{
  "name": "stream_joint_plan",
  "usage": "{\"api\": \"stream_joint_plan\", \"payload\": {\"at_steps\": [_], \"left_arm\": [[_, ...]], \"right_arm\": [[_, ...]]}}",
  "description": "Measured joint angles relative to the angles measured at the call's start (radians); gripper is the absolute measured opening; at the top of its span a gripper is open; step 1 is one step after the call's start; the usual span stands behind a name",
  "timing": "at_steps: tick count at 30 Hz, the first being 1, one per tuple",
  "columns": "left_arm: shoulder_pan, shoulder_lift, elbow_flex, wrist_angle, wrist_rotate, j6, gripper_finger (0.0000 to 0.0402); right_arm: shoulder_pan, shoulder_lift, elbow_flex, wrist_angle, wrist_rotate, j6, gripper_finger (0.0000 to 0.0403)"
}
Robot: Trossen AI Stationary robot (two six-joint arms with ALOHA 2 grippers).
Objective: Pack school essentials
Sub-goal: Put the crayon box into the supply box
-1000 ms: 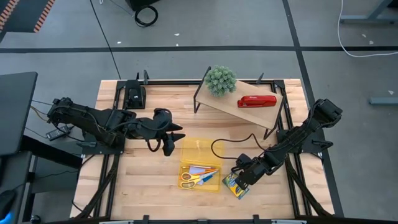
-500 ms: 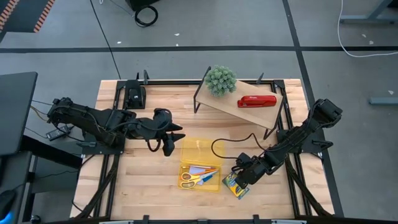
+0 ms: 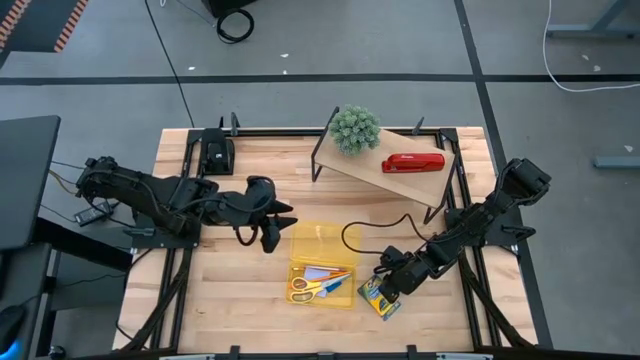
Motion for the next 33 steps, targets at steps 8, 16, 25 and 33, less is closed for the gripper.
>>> {"api": "stream_joint_plan", "payload": {"at_steps": [8, 16, 25, 33], "left_arm": [[-0.004, 0.0, 0.0, 0.0, 0.0, 0.0, 0.0172], [-0.004, 0.0, 0.0, 0.0, 0.0, 0.002, 0.0172], [-0.01, 0.0, 0.0, -0.001, 0.0, 0.002, 0.0172], [-0.016, 0.0, 0.0, -0.002, 0.0, 0.003, 0.0172]], "right_arm": [[0.0, 0.0, -0.001, -0.005, 0.018, -0.008, 0.0063], [0.0, 0.001, -0.002, 0.004, 0.019, -0.007, 0.0015], [0.0, -0.002, 0.031, -0.011, -0.047, 0.001, 0.0011], [0.0, -0.084, 0.063, -0.005, -0.071, 0.039, 0.001]]}}
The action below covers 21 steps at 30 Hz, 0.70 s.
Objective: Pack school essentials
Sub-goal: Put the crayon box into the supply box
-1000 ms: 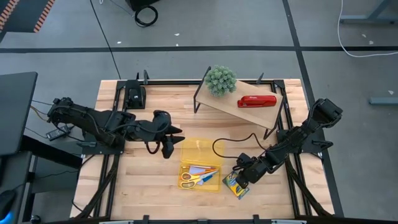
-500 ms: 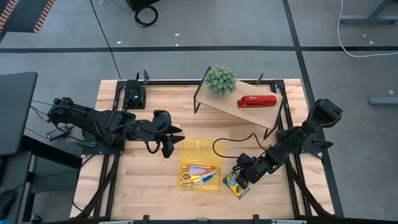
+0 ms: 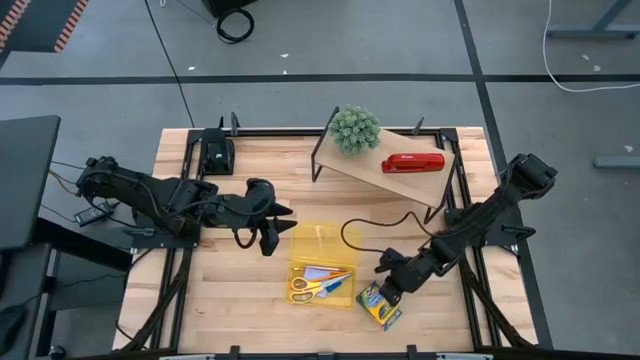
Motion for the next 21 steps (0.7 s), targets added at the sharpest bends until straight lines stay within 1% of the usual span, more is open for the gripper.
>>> {"api": "stream_joint_plan", "payload": {"at_steps": [5, 9, 13, 16, 18, 21], "left_arm": [[0.0, 0.0, 0.0, 0.0, 0.0, 0.002, 0.0172], [0.0, 0.0, 0.0, 0.0, 0.0, 0.003, 0.0172], [0.0, 0.0, 0.0, 0.0, 0.0, 0.008, 0.0172], [0.0, 0.0, 0.0, 0.0, 0.0, 0.01, 0.0172], [0.0, 0.0, 0.0, 0.0, 0.0, 0.01, 0.0172], [0.0, 0.0, 0.0, 0.0, 0.0, 0.01, 0.0172]], "right_arm": [[-0.007, -0.084, 0.0, 0.003, 0.055, 0.013, 0.001], [-0.048, -0.123, 0.0, 0.0, 0.105, 0.04, 0.001], [-0.105, -0.128, 0.0, 0.013, 0.16, 0.078, 0.001], [-0.144, -0.121, 0.001, 0.075, 0.195, 0.085, 0.001], [-0.166, -0.113, 0.003, 0.119, 0.206, 0.067, 0.001], [-0.189, -0.092, 0.028, 0.129, 0.208, 0.021, 0.001]]}}
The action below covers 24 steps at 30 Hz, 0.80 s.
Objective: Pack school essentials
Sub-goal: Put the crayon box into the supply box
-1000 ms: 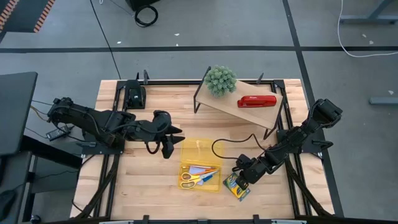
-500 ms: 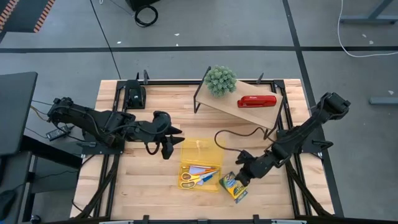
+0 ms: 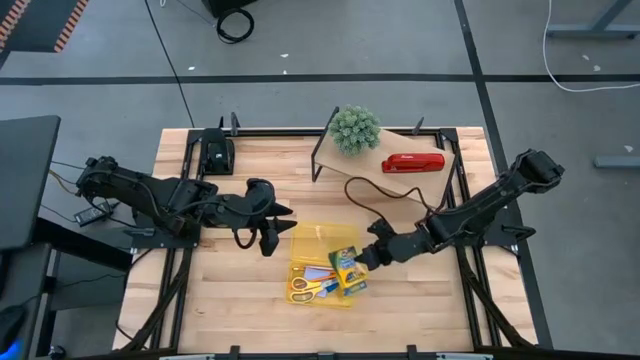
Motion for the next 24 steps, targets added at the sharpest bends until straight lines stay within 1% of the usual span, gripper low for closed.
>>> {"api": "stream_joint_plan", "payload": {"at_steps": [5, 9, 13, 17, 20, 24], "left_arm": [[0.0, 0.0, 0.0, 0.0, 0.0, 0.009, 0.0172], [0.002, 0.0, 0.0, 0.001, 0.0, 0.016, 0.0172], [0.002, 0.0, 0.0, 0.001, 0.0, 0.024, 0.0172], [0.002, 0.0, 0.0, 0.001, 0.0, 0.025, 0.0172], [0.002, 0.0, 0.0, 0.001, 0.0, 0.027, 0.0172], [0.002, 0.0, 0.0, 0.0, 0.0, 0.023, 0.0172]], "right_arm": [[-0.035, 0.051, 0.076, -0.001, 0.042, -0.09, 0.001], [-0.067, 0.109, 0.152, -0.012, 0.031, -0.265, 0.001], [-0.101, 0.172, 0.236, -0.091, -0.07, -0.451, 0.001], [-0.134, 0.24, 0.308, -0.143, -0.213, -0.61, 0.001], [-0.154, 0.284, 0.356, -0.16, -0.291, -0.671, 0.001], [-0.176, 0.338, 0.407, -0.175, -0.337, -0.722, 0.001]]}}
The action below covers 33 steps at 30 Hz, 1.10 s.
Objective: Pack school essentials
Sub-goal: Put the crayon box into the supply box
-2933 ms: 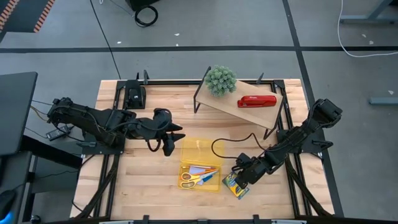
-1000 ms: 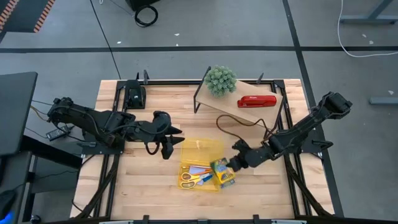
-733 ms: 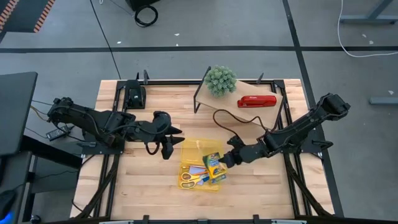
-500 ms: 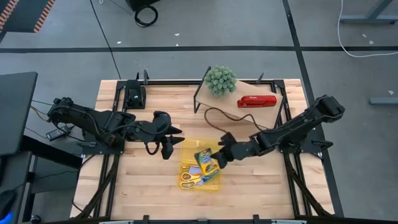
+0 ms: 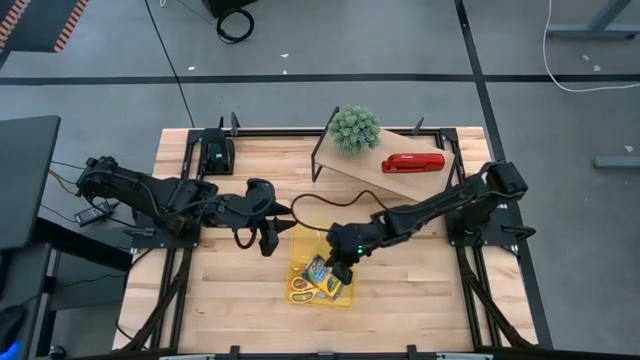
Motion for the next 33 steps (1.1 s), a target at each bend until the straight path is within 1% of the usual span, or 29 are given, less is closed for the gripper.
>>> {"api": "stream_joint_plan", "payload": {"at_steps": [2, 7, 9, 14, 24, 29, 33], "left_arm": [[0.0, 0.0, 0.0, 0.0, 0.0, 0.0, 0.0172], [0.0, 0.0, 0.0, 0.0, 0.0, -0.006, 0.0172], [0.0, 0.0, 0.0, -0.001, 0.0, -0.008, 0.0172], [-0.004, 0.0, 0.0, -0.005, 0.0, -0.008, 0.0172], [-0.006, 0.0, 0.0, -0.026, 0.0, -0.007, 0.0172], [-0.006, 0.011, 0.0, -0.055, 0.0, -0.008, 0.0172], [-0.007, 0.022, 0.002, -0.052, -0.001, -0.014, 0.0172]], "right_arm": [[-0.011, 0.03, 0.017, -0.006, -0.025, -0.008, 0.001], [-0.024, 0.094, 0.025, -0.016, -0.143, -0.017, 0.001], [-0.024, 0.102, 0.025, -0.043, -0.154, -0.033, 0.001], [-0.021, 0.105, 0.025, -0.063, -0.154, -0.041, 0.001], [-0.021, 0.105, 0.025, -0.079, -0.145, -0.114, 0.0011], [-0.021, 0.105, 0.025, -0.079, -0.089, -0.106, 0.0044], [-0.02, 0.105, 0.025, -0.076, -0.091, -0.121, 0.0073]]}}
